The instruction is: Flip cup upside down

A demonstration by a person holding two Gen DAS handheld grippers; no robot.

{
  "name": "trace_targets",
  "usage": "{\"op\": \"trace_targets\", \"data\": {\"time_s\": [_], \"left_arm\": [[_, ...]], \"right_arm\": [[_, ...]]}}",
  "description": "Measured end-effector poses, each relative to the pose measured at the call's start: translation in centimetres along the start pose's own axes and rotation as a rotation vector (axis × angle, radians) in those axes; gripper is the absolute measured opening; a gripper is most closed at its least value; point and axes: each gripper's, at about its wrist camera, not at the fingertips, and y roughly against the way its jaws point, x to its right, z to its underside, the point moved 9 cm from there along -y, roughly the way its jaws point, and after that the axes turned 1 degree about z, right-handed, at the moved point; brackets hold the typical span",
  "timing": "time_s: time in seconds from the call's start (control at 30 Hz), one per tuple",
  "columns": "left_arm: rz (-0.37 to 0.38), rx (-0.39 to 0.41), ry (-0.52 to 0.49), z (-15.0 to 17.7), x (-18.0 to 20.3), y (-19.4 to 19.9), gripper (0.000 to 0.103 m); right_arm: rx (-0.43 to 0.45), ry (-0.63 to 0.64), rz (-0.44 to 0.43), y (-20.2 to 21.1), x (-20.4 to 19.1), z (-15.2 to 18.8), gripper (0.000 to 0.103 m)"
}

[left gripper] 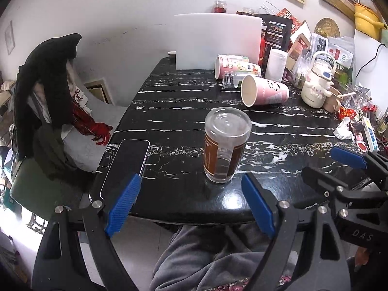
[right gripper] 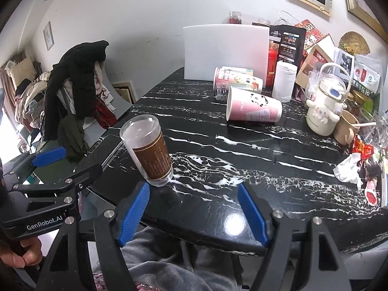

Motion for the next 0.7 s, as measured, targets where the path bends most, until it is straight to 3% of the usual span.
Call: {"op": "trace_targets", "data": {"time_s": [0.7], "left_arm": [[0.0, -0.013, -0.007, 0.38, -0.03, -0.16, 0.085]], "right_arm": [[0.0, -0.002, 0.002, 0.14, -0.19, 0.33, 0.076]]}}
